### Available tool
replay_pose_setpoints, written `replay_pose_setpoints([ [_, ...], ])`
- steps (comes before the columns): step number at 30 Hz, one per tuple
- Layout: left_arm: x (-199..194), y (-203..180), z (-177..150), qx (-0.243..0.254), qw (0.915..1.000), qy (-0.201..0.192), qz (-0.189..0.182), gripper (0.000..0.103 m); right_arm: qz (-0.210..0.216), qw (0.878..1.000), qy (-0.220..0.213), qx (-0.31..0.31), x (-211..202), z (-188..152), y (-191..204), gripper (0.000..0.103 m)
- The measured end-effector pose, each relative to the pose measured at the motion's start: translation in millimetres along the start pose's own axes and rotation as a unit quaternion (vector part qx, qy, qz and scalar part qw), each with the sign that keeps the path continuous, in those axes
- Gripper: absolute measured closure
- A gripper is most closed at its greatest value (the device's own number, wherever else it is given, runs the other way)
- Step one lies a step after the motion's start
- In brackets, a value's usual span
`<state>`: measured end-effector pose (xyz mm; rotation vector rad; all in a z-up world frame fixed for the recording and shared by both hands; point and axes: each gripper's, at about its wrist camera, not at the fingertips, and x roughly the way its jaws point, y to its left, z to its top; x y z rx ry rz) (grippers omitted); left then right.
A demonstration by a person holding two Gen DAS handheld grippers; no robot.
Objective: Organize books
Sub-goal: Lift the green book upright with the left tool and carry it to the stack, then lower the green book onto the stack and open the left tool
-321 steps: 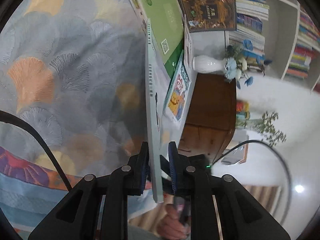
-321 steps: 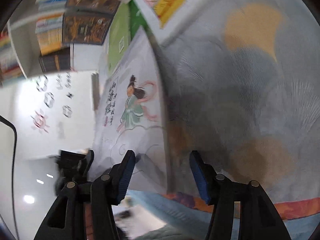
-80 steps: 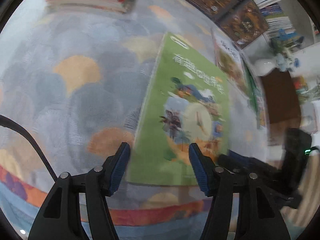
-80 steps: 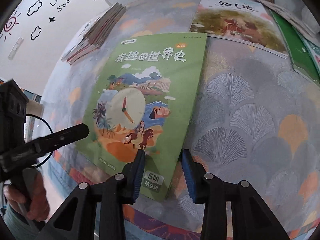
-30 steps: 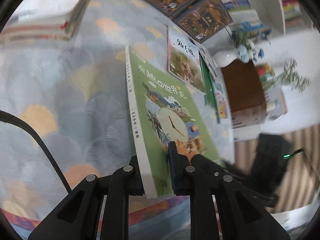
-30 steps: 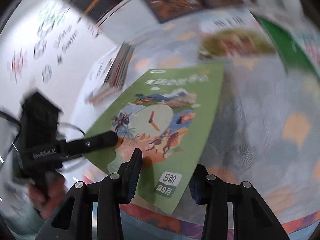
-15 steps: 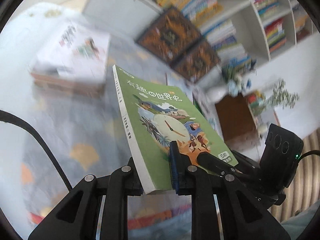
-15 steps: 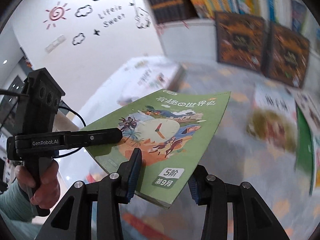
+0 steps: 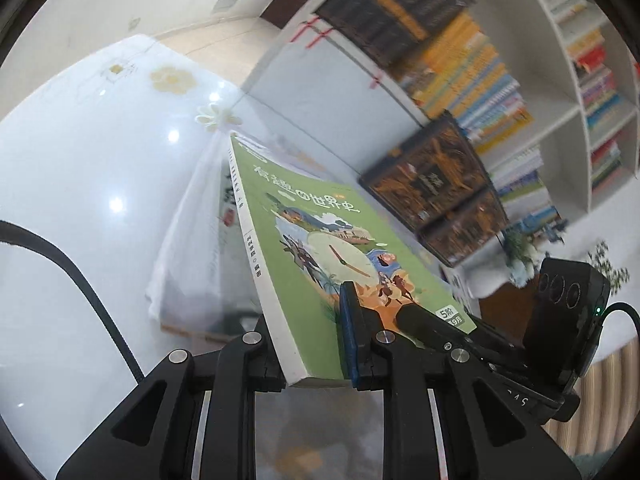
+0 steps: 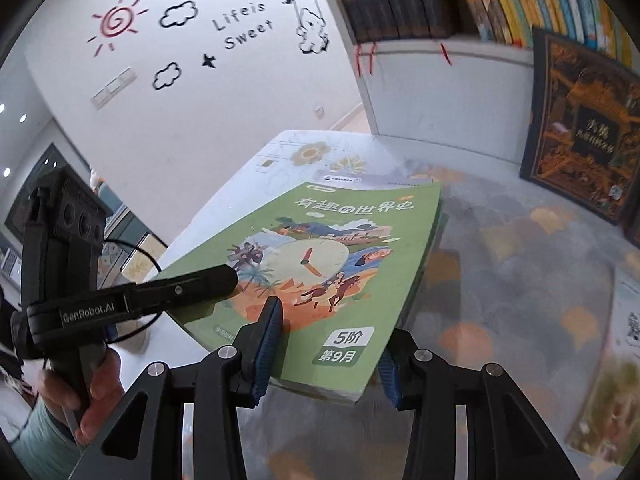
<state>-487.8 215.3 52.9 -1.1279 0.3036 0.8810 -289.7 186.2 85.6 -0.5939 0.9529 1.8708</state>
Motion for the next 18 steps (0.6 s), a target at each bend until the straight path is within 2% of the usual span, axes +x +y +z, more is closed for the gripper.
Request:
replay_pose_setpoints([
  [5,17,23,16,-0.027,0.9996,0.002,0.011,0.081,0.027,0.999,0.018,0.042,33,11,-13,0.06],
  [9,23,46,19,-0.066,0.9973,0.009,0.031,0.078,0.022,0.998,0.033,0.052,49,8,-13,0.06],
  [12,19,60,10,-0.082,0.9944,0.009,0.065,0.078,0.015,0.996,0.052,0.07,61,1,-21,0.057],
  [14,12,67,2,-0.092,0.9931,0.001,0.073,0.078,0.015,0.993,0.08,0.084,71,-4,-28,0.056],
  [18,-5,70,-18,-0.104,0.99,-0.009,0.095,0.077,0.034,0.993,0.102,0.055,63,-9,-21,0.045],
])
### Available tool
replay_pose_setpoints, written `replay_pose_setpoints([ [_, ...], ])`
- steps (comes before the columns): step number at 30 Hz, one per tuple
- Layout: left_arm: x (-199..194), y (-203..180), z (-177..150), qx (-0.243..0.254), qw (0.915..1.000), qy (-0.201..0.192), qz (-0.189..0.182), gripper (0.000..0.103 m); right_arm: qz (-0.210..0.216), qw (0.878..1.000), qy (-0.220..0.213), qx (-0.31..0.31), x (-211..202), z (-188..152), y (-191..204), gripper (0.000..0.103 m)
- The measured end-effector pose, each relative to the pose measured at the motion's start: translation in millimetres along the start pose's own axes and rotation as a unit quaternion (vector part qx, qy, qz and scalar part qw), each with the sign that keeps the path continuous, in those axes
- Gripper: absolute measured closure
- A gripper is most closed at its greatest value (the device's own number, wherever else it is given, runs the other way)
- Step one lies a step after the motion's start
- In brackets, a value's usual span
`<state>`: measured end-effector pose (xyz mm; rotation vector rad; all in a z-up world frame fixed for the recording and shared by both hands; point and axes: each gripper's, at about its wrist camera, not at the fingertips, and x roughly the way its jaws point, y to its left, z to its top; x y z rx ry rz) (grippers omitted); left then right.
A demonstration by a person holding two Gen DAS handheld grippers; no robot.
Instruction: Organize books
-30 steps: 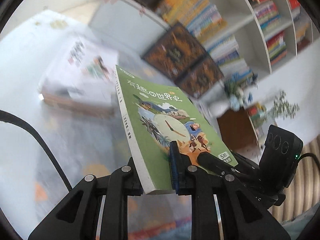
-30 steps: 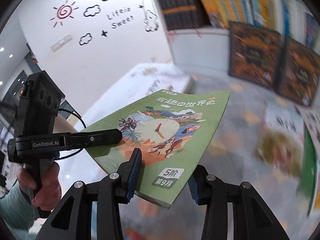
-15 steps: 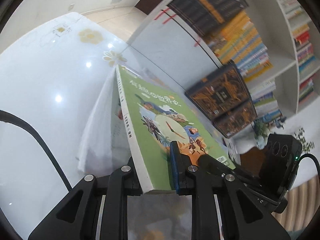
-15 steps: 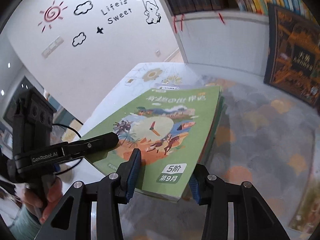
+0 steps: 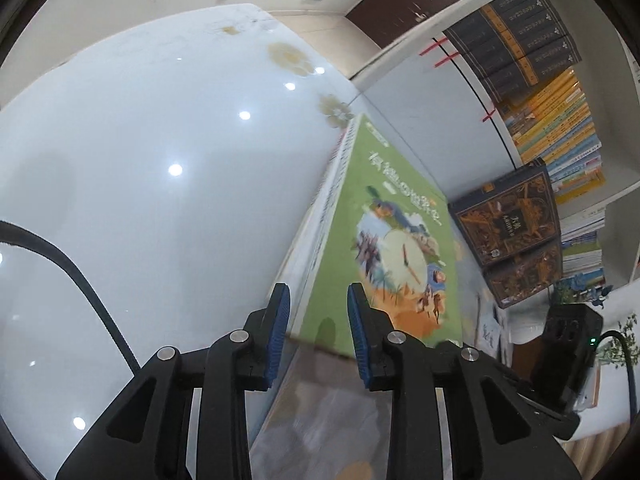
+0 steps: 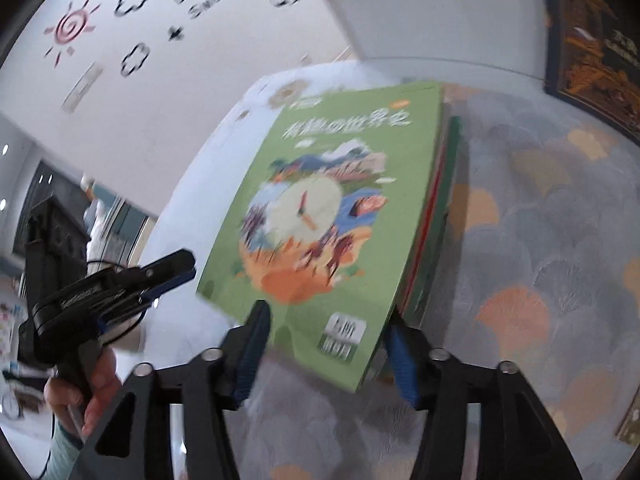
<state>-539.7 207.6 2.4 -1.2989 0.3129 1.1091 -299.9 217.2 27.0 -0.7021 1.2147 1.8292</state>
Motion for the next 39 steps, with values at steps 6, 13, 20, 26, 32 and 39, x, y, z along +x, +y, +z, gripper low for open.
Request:
replay_pose_setpoints([
  [6,-10,-24,-43,0.033,0.9988,0.031,-0.02,0.075,-0.014,0.999,0.027,0.015,-25,-56,-28,0.044],
  [13,29,-112,-127,0.135,0.9771,0.152,-0.063,0.075,-0.058,0.983,0.028,0.171,-92,-170,-129,0.044],
  [20,87,-227,-186,0.206,0.9508,0.21,-0.097,0.04,-0.119,0.951,-0.077,0.276,-188,-231,-225,0.044],
  [26,154,-306,-201,0.268,0.9455,0.181,-0.037,0.042,-0.11,0.938,-0.141,0.296,-223,-188,-298,0.05],
  [32,197,-319,-198,0.242,0.9538,0.178,-0.001,0.042,-0.124,0.941,-0.122,0.289,-207,-155,-323,0.056],
  [39,198,-316,-204,0.208,0.9651,0.159,-0.008,0.04,-0.163,0.948,-0.092,0.256,-182,-144,-326,0.054],
])
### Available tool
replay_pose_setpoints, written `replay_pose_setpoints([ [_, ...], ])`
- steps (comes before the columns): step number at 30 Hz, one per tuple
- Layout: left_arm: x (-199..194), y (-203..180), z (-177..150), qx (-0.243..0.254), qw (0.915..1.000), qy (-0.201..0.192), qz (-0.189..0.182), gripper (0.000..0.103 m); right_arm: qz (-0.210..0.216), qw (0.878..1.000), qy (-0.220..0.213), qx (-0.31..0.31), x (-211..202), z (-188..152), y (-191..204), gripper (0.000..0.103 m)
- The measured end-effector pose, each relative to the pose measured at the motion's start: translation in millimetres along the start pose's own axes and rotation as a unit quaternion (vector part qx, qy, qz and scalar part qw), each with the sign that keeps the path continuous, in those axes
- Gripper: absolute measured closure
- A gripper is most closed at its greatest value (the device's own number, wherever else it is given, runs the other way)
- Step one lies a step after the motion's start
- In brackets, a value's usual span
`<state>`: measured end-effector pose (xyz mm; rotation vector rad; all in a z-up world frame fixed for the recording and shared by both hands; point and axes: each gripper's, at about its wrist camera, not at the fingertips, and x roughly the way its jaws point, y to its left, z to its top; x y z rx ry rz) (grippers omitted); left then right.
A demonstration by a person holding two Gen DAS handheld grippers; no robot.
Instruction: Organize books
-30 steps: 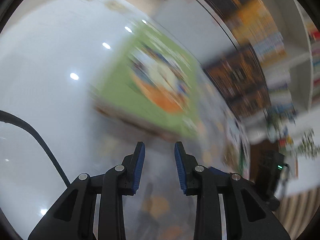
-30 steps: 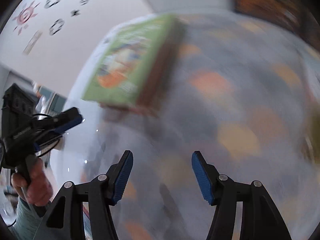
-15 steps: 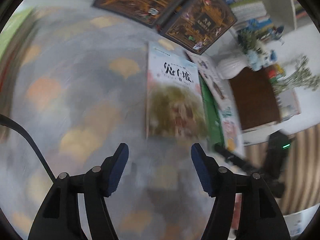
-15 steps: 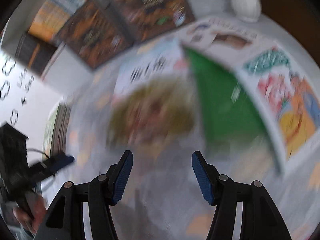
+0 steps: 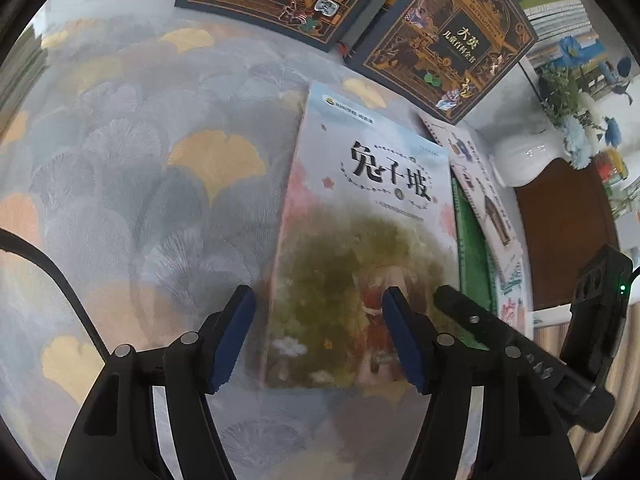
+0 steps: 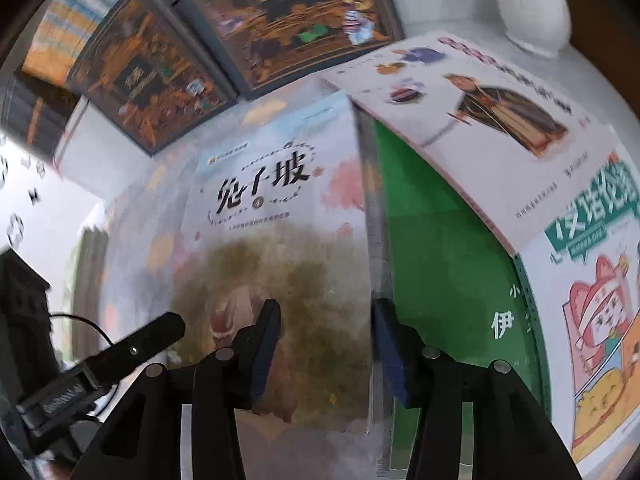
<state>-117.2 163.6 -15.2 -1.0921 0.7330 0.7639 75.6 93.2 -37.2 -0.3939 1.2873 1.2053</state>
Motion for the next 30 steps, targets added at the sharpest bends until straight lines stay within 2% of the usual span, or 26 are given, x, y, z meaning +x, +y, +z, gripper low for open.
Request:
replay_pose_setpoints([
  [4,-6,-3,-20,0.008,0.9998,0.0,0.018,0.04,0.004,0.999,0.016,-0.033,-3,-13,7,0.054],
  [8,-31,-4,-63,0.017,0.9993,0.006,0.033,0.039,0.035,0.998,0.055,-0.028,-11,-45,7,0.049],
  [12,-57,11,-116,-0.024,0.9988,0.014,0.039,0.039,0.039,0.993,0.082,-0.072,-24,-89,21,0.049],
  [15,-70,16,-155,-0.055,0.9979,0.024,0.024,0.039,0.037,0.987,0.099,-0.122,-38,-128,20,0.049],
  [19,-76,11,-204,-0.072,0.9959,0.051,-0.019,0.039,0.023,0.98,0.11,-0.167,-65,-172,0,0.049],
  [21,-76,2,-224,-0.055,0.9958,0.068,-0.025,0.039,0.029,0.978,0.136,-0.156,-73,-185,-17,0.049],
  [23,-77,-6,-236,-0.041,0.9963,0.072,-0.024,0.039,0.057,0.979,0.147,-0.128,-81,-191,-37,0.049],
  [26,-79,-6,-248,-0.069,0.9952,0.058,-0.037,0.039,0.075,0.979,0.16,-0.104,-88,-195,-55,0.049],
  [30,-81,0,-255,-0.089,0.9947,0.038,-0.032,0.055,0.067,0.98,0.142,-0.119,-93,-206,-52,0.051],
])
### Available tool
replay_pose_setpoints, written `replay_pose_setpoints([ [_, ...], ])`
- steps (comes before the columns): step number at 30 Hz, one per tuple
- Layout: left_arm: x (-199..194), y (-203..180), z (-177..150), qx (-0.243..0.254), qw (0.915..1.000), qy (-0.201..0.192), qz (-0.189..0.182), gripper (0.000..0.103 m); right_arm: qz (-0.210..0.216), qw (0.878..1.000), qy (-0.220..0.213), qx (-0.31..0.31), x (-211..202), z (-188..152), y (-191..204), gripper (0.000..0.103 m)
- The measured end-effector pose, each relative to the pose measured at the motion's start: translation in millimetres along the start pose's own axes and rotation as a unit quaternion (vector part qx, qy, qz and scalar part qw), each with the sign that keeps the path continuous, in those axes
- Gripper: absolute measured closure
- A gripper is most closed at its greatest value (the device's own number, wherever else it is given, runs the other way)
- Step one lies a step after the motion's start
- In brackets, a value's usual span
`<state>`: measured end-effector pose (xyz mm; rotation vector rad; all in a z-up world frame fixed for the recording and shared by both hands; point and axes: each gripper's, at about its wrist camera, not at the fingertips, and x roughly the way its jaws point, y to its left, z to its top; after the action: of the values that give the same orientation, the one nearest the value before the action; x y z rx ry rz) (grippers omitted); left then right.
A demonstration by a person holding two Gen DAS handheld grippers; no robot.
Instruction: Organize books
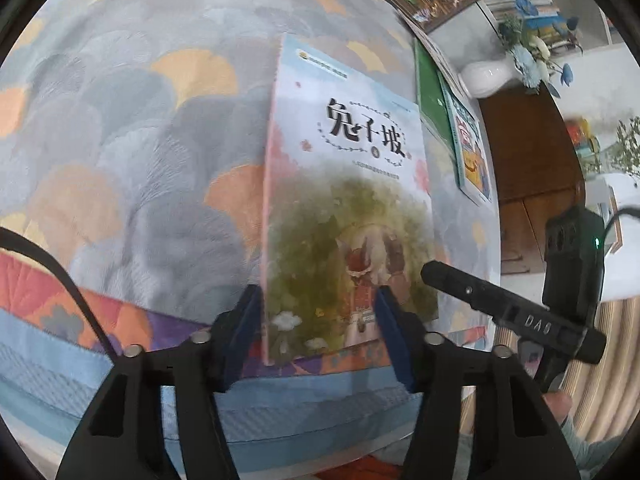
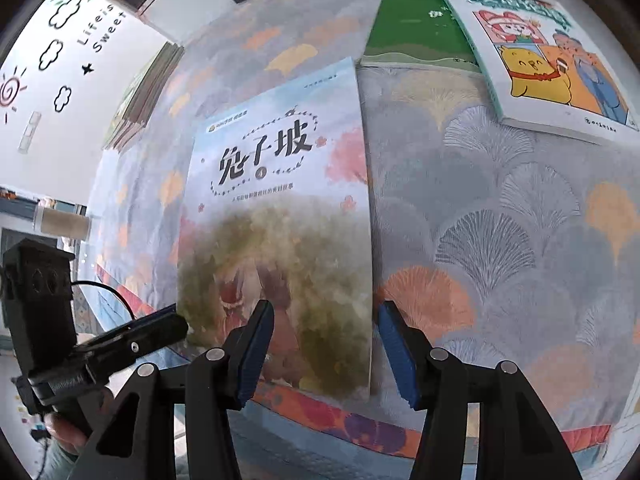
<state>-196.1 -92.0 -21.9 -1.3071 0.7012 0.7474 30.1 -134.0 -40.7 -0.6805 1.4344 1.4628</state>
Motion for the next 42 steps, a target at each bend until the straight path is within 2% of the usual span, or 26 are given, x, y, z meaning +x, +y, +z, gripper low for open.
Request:
replay_pose_setpoints([
  [2,-1,4,-7,-0.006,0.9999,-0.009,-0.007,0.059,-0.013,1.0,-0.014,-0.016,2,-2,7,0.052],
  [4,-1,13,-11,-0.021,0.9991,-0.016,-0.032,0.063,-0.015,0.999,-0.022,-0.022,-1,-11,6,0.052],
  [8,-6,30,-7,-0.084,0.9888,-0.023,-0.122,0.067,0.007,1.0,-0.029,-0.01,0,-11,-1,0.052],
  [9,-8,25,-7,-0.085,0.9853,-0.027,-0.146,0.07,0.01,0.999,-0.03,-0.009,0,-12,-3,0.052],
  [10,-10,16,-4,-0.078,0.9844,-0.029,-0.155,0.07,0.012,0.999,-0.031,-0.008,-1,-12,-4,0.052],
  [12,-10,-2,-1,-0.056,0.9877,-0.038,-0.141,0.075,0.012,0.999,-0.034,-0.005,0,-13,-2,0.052],
  [13,-8,-12,1,-0.044,0.991,-0.049,-0.117,0.087,0.014,0.999,-0.035,-0.002,0,-13,-3,0.052],
  [14,-6,-16,2,-0.04,0.9928,-0.055,-0.099,0.091,0.017,0.999,-0.036,0.004,-1,-14,-4,0.052],
  [17,-2,-14,-2,-0.044,0.9954,-0.054,-0.066,0.096,0.033,0.999,-0.033,0.021,-2,-15,-10,0.052],
  [19,1,-9,-1,-0.066,0.9936,-0.042,-0.082,0.096,0.053,0.997,-0.026,0.042,-6,-18,-19,0.052],
  [21,-4,2,-1,-0.108,0.9837,-0.039,-0.138,0.096,0.084,0.994,-0.013,0.076,-10,-19,-32,0.052],
  [23,-7,7,1,-0.143,0.9724,-0.04,-0.18,0.096,0.136,0.984,0.001,0.116,-11,-21,-49,0.052],
  [26,-13,12,11,-0.173,0.9607,-0.049,-0.211,0.096,0.204,0.964,0.005,0.169,-11,-26,-70,0.051],
  [31,-13,17,22,-0.223,0.936,-0.035,-0.27,0.096,0.28,0.935,0.016,0.216,0,-27,-85,0.048],
  [32,-13,18,22,-0.229,0.9333,-0.034,-0.274,0.096,0.293,0.931,0.015,0.219,3,-26,-82,0.048],
  [35,-14,15,22,-0.226,0.9356,-0.03,-0.269,0.096,0.313,0.925,0.004,0.216,7,-18,-76,0.049],
  [37,-11,16,20,-0.231,0.9338,-0.021,-0.273,0.096,0.321,0.925,-0.003,0.203,8,-14,-67,0.059],
  [38,-11,17,20,-0.229,0.9359,-0.019,-0.267,0.096,0.319,0.928,-0.007,0.191,7,-12,-58,0.063],
  [39,-12,16,20,-0.222,0.9413,-0.023,-0.253,0.096,0.298,0.938,-0.016,0.177,3,-11,-51,0.067],
  [42,-18,7,21,-0.171,0.969,-0.03,-0.176,0.096,0.216,0.97,-0.043,0.099,-13,-10,-30,0.073],
])
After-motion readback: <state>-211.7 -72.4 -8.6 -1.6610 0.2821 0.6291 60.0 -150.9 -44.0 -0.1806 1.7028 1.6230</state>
